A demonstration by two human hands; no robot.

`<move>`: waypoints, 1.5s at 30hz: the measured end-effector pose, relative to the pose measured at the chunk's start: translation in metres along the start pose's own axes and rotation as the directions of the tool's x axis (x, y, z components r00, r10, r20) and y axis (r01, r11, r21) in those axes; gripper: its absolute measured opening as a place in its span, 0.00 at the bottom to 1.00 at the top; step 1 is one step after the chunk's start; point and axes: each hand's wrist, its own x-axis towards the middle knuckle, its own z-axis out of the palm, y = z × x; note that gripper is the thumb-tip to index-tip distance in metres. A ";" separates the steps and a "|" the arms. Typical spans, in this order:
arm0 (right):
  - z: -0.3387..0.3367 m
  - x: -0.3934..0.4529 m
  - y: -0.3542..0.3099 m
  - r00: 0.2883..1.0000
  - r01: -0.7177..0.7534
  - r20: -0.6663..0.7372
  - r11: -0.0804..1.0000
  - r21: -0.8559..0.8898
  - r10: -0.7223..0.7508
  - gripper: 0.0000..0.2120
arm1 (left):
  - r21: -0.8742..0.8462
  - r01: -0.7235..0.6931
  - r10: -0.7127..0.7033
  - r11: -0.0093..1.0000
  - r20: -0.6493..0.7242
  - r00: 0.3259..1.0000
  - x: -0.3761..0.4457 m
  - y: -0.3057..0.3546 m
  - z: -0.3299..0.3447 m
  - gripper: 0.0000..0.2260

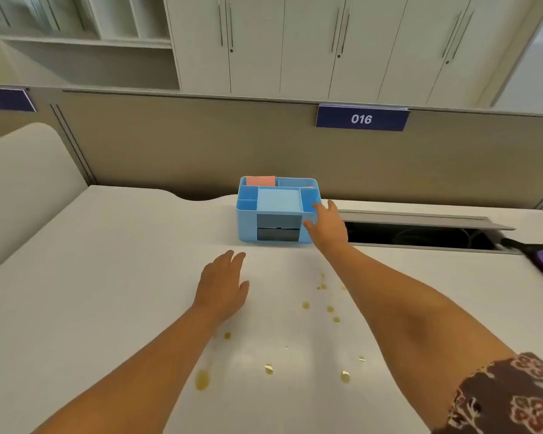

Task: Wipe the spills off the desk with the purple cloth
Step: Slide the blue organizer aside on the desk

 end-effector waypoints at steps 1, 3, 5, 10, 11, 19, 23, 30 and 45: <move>0.000 0.003 -0.001 1.000 0.002 0.003 1.000 -0.021 -0.002 0.20 | 0.005 0.014 -0.014 1.000 0.009 1.000 0.003 -0.001 0.002 0.26; 0.003 0.011 0.002 1.000 0.003 -0.005 1.000 -0.023 -0.003 0.16 | 0.005 0.028 -0.028 1.000 0.014 0.999 0.008 -0.003 0.006 0.25; 0.008 0.018 0.006 1.000 -0.020 0.001 1.000 0.013 0.020 0.14 | 0.004 0.030 -0.030 1.000 0.027 0.999 0.010 -0.004 0.007 0.25; 0.011 0.022 0.010 0.999 -0.035 -0.035 0.993 0.114 0.040 0.13 | 0.021 0.022 -0.022 1.000 -0.003 1.000 0.009 -0.014 0.006 0.25; 0.012 0.020 0.008 0.998 -0.039 -0.041 0.989 0.142 0.045 0.13 | 0.021 0.028 -0.028 0.999 -0.008 1.000 0.007 -0.017 0.005 0.25; 0.027 -0.006 -0.031 0.998 -0.004 -0.065 0.974 0.228 0.019 0.13 | -0.010 0.115 -0.115 0.993 -0.060 0.992 -0.004 -0.062 -0.013 0.26; 0.047 -0.029 -0.078 0.997 0.060 -0.065 0.962 0.266 -0.044 0.11 | -0.092 0.173 -0.185 0.981 -0.150 0.971 -0.011 -0.095 -0.026 0.29; 0.100 -0.063 -0.164 0.997 0.070 0.018 0.936 0.344 -0.081 0.10 | -0.070 0.146 -0.160 0.987 -0.280 0.947 -0.018 -0.166 -0.055 0.32; 0.170 -0.069 -0.275 0.997 0.014 0.069 0.926 0.377 -0.043 0.13 | 0.105 0.042 -0.014 0.994 -0.250 0.968 -0.002 -0.252 -0.079 0.32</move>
